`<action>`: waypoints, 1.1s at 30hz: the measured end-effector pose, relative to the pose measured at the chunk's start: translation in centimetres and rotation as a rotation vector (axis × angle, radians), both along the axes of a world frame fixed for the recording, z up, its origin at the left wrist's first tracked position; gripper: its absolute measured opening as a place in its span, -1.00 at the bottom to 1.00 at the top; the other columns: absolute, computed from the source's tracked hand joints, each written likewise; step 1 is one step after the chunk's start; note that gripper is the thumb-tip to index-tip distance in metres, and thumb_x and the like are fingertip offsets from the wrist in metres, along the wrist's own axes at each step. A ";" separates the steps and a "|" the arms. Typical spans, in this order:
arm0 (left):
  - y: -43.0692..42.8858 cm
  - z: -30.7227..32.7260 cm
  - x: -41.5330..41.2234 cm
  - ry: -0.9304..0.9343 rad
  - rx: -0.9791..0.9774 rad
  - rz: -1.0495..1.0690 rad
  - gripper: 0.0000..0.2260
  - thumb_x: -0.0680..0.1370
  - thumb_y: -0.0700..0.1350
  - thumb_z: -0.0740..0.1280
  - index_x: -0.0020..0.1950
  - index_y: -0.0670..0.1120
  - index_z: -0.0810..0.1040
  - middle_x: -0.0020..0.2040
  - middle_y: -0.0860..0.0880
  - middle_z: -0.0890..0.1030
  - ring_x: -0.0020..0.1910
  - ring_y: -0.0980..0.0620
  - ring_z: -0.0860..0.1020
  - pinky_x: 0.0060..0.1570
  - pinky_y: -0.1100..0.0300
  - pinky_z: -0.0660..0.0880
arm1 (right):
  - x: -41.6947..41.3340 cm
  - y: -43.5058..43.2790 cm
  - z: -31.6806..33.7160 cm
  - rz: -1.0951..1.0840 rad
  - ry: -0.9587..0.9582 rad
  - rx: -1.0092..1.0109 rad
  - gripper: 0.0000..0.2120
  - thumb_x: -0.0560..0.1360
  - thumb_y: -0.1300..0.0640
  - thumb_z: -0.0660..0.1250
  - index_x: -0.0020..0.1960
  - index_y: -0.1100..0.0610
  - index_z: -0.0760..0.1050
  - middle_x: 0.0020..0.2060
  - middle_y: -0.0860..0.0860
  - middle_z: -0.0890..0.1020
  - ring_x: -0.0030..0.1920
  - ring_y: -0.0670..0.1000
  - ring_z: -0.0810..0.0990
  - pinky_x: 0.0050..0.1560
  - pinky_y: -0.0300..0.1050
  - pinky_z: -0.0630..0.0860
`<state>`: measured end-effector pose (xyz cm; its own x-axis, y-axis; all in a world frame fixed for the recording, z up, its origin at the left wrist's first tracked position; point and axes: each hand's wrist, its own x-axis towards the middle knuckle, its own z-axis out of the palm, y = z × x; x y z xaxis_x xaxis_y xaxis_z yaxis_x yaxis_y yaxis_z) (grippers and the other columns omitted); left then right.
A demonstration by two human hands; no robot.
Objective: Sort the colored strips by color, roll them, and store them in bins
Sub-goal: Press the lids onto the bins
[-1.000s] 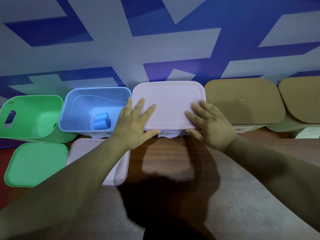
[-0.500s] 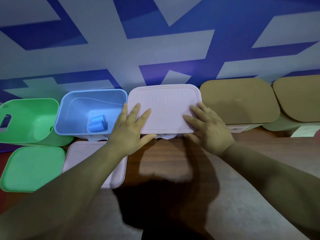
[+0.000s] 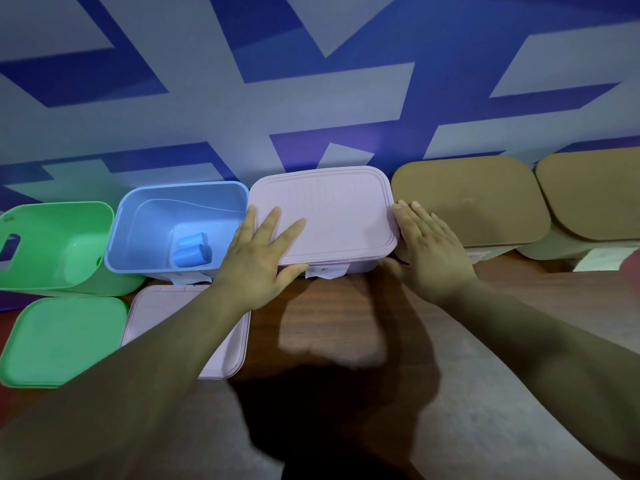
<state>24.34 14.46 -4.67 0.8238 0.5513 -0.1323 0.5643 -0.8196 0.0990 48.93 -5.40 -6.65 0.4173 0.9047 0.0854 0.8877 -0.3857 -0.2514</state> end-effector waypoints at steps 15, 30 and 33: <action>0.2 0.0 -0.1 0.019 -0.007 -0.008 -0.36 0.53 0.43 0.01 0.57 0.31 -0.04 0.64 -0.01 -0.03 0.59 -0.22 -0.22 0.53 -0.20 -0.01 | 0.1 -0.2 0.7 -0.021 -0.012 -0.047 -0.20 0.48 -0.45 0.03 0.53 0.04 0.23 0.55 0.03 0.22 0.56 0.06 0.14 0.50 0.06 0.14; 0.1 -0.1 0.6 0.059 0.064 -0.006 -0.36 0.53 0.45 -0.18 0.58 0.29 -0.11 0.64 -0.09 -0.07 0.58 -0.27 -0.23 0.54 -0.19 -0.14 | 0.6 -0.1 0.5 0.014 0.013 -0.066 -0.26 0.49 -0.40 0.05 0.50 0.04 0.30 0.52 0.09 0.29 0.53 0.15 0.21 0.47 0.13 0.25; 0.2 -0.4 0.6 0.062 0.067 -0.001 -0.37 0.53 0.45 -0.17 0.58 0.29 -0.14 0.64 -0.08 -0.08 0.58 -0.27 -0.23 0.54 -0.20 -0.10 | 0.8 0.0 0.4 0.026 0.010 -0.074 -0.25 0.50 -0.40 0.04 0.50 0.06 0.31 0.51 0.10 0.30 0.53 0.17 0.22 0.46 0.14 0.28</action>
<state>24.90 14.63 -5.04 0.8158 0.5596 -0.1460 0.5667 -0.8238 0.0092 49.76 -5.41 -6.22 0.3941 0.9190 0.0137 0.8953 -0.3804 -0.2319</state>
